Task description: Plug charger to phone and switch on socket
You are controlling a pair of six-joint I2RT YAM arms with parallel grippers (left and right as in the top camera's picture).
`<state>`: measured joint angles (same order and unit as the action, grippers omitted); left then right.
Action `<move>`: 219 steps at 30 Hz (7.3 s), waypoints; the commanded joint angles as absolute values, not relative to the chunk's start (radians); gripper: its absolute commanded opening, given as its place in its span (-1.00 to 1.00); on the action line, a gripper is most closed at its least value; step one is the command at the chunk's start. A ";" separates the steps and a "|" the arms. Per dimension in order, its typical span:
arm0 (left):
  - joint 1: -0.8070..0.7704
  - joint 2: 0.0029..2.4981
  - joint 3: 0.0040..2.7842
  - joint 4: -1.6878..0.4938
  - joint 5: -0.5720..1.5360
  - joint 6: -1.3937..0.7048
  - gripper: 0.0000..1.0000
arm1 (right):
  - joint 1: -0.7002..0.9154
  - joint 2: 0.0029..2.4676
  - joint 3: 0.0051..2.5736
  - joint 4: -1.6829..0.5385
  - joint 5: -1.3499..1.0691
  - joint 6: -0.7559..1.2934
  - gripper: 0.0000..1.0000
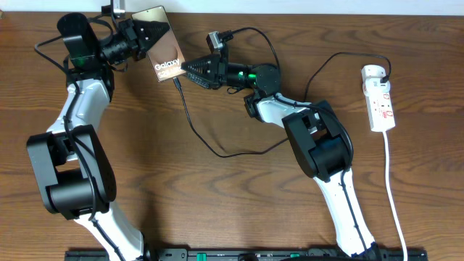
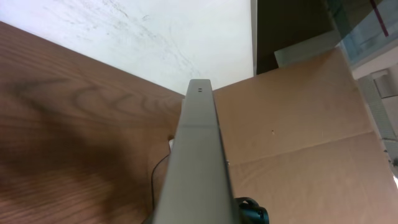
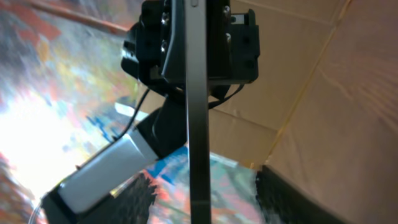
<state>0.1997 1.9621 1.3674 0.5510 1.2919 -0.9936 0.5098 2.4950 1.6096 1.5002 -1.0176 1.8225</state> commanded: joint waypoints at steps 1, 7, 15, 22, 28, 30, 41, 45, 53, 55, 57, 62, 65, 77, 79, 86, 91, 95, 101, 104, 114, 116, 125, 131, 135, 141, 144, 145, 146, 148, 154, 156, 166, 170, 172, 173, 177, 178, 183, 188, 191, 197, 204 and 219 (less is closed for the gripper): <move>0.210 1.959 1.369 0.563 1.324 -0.985 -0.85 | 0.510 2.474 1.629 1.503 -1.001 1.809 0.52; 0.220 1.959 1.369 0.562 1.334 -0.985 -0.86 | 0.507 2.474 1.629 1.499 -1.007 1.791 0.99; 0.239 1.959 1.369 0.498 1.351 -0.984 -0.86 | 0.457 2.474 1.629 1.161 -1.127 1.567 0.99; 0.240 1.959 1.369 0.487 1.351 -0.980 -0.86 | 0.392 2.474 1.629 0.896 -1.169 1.362 0.98; 0.240 1.959 1.369 0.487 1.359 -0.976 -0.85 | 0.334 2.472 1.629 0.810 -1.205 1.294 0.98; 0.240 1.959 1.369 0.487 1.362 -0.972 -0.85 | 0.318 2.472 1.629 0.794 -1.215 1.282 0.98; 0.240 1.959 1.369 0.487 1.362 -0.970 -0.86 | 0.294 2.378 1.631 0.362 -1.160 0.972 0.97; 0.240 1.959 1.369 0.487 1.362 -0.969 -0.86 | 0.294 2.260 1.631 -0.002 -1.003 0.725 0.98; 0.240 1.959 1.369 0.461 1.361 -0.939 -0.86 | 0.302 1.971 1.632 -0.530 -0.541 0.471 0.99; 0.239 1.959 1.369 0.396 1.352 -0.897 -0.85 | 0.309 1.903 1.632 -0.638 -0.405 0.463 0.99; 0.238 1.959 1.368 0.294 1.335 -0.822 -0.86 | 0.312 1.838 1.633 -0.735 -0.291 0.454 0.99; 0.233 1.959 1.363 0.030 1.269 -0.612 -0.86 | 0.316 1.723 1.633 -0.885 -0.141 0.454 0.99; 0.228 1.959 1.362 -0.081 1.235 -0.520 -0.85 | 0.316 1.684 1.633 -0.945 -0.110 0.447 0.99; 0.183 1.959 1.360 -0.468 0.913 -0.243 -0.85 | 0.317 1.674 1.633 -1.039 -0.077 0.434 0.98; 0.176 1.959 1.355 -0.485 0.867 -0.240 -0.86 | 0.321 1.674 1.633 -1.040 -0.077 0.432 0.98; 0.164 1.960 1.317 -0.488 0.813 -0.236 -0.86 | 0.342 1.674 1.633 -1.044 -0.073 0.432 0.98; 0.164 1.960 1.291 -0.489 0.773 -0.236 -0.85 | 0.342 1.674 1.633 -1.050 -0.070 0.432 0.99; 0.164 1.960 1.264 -0.487 0.773 -0.236 -0.85 | 0.342 1.674 1.633 -1.051 -0.070 0.432 0.99; 0.164 1.960 1.225 -0.483 0.742 -0.228 -0.85 | 0.343 1.674 1.633 -1.053 -0.070 0.432 0.97; 0.164 1.960 1.196 -0.469 0.739 -0.229 -0.85 | 0.346 1.674 1.633 -1.052 -0.070 0.432 0.98; 0.164 1.961 1.118 -0.425 0.739 -0.229 -0.86 | 0.349 1.674 1.633 -1.052 -0.069 0.432 0.98; 0.164 1.961 1.107 -0.424 0.739 -0.228 -0.86 | 0.350 1.674 1.633 -1.051 -0.069 0.433 0.98; 0.164 1.961 1.096 -0.422 0.690 -0.221 -0.85 | 0.355 1.674 1.633 -1.048 -0.069 0.432 0.97; 0.164 1.961 1.095 -0.422 0.691 -0.221 -0.86 | 0.355 1.674 1.633 -1.048 -0.069 0.432 0.98; 0.164 1.961 1.095 -0.422 0.691 -0.222 -0.85 | 0.355 1.674 1.633 -1.048 -0.069 0.432 0.98; 0.164 1.961 1.095 -0.432 0.691 -0.221 -0.74 | 0.355 1.674 1.633 -1.047 -0.069 0.432 0.98; 0.164 1.961 1.095 -0.437 0.691 -0.221 -0.70 | 0.355 1.674 1.633 -1.047 -0.069 0.432 0.98; 0.164 1.961 1.095 -0.437 0.691 -0.221 -0.70 | 0.355 1.674 1.633 -1.047 -0.069 0.432 0.98; 0.164 1.961 1.095 -0.437 0.691 -0.221 -0.70 | 0.355 1.674 1.633 -1.047 -0.069 0.432 0.98; 0.164 1.961 1.095 -0.438 0.691 -0.221 -0.70 | 0.355 1.674 1.633 -1.047 -0.069 0.432 0.98; 0.164 1.961 1.095 -0.452 0.691 -0.221 -0.67 | 0.355 1.674 1.633 -1.047 -0.069 0.432 0.98; 0.164 1.961 1.095 -0.461 0.691 -0.221 -0.66 | 0.355 1.674 1.633 -1.046 -0.069 0.432 0.98; 0.164 1.961 1.095 -0.499 0.687 -0.221 -0.42 | 0.355 1.674 1.633 -1.043 -0.069 0.432 0.98; 0.164 1.961 1.095 -0.505 0.686 -0.221 -0.37 | 0.355 1.674 1.633 -1.043 -0.064 0.432 0.98; 0.164 1.961 1.095 -0.514 0.686 -0.221 -0.36 | 0.355 1.674 1.633 -1.043 -0.061 0.432 0.98; 0.164 1.961 1.095 -0.519 0.686 -0.221 -0.35 | 0.355 1.674 1.633 -1.044 -0.060 0.432 0.99; 0.164 1.961 1.095 -0.523 0.686 -0.221 -0.34 | 0.355 1.674 1.633 -1.043 -0.060 0.432 0.99; 0.164 1.961 1.095 -0.523 0.686 -0.221 -0.33 | 0.355 1.674 1.633 -1.043 -0.060 0.432 0.99; 0.164 1.961 1.095 -0.544 0.681 -0.221 -0.24 | 0.355 1.674 1.633 -1.043 -0.058 0.432 0.99; 0.164 1.961 1.095 -0.581 0.604 -0.221 -0.23 | 0.355 1.674 1.633 -1.043 -0.058 0.432 0.98; 0.164 1.961 1.095 -0.595 0.580 -0.221 -0.23 | 0.355 1.674 1.633 -1.043 -0.058 0.432 0.99; 0.164 1.961 1.095 -0.598 0.579 -0.221 -0.22 | 0.355 1.674 1.633 -1.041 -0.058 0.432 0.99; 0.164 1.961 1.095 -0.615 0.578 -0.221 -0.22 | 0.355 1.674 1.633 -1.041 -0.058 0.432 0.98; 0.164 1.961 1.095 -0.645 0.574 -0.222 -0.22 | 0.355 1.674 1.633 -1.041 -0.058 0.432 0.99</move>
<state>0.1654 1.9343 1.1114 -0.6308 0.6884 -0.2310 0.3519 1.6833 1.6230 -1.0424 -0.0704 0.4427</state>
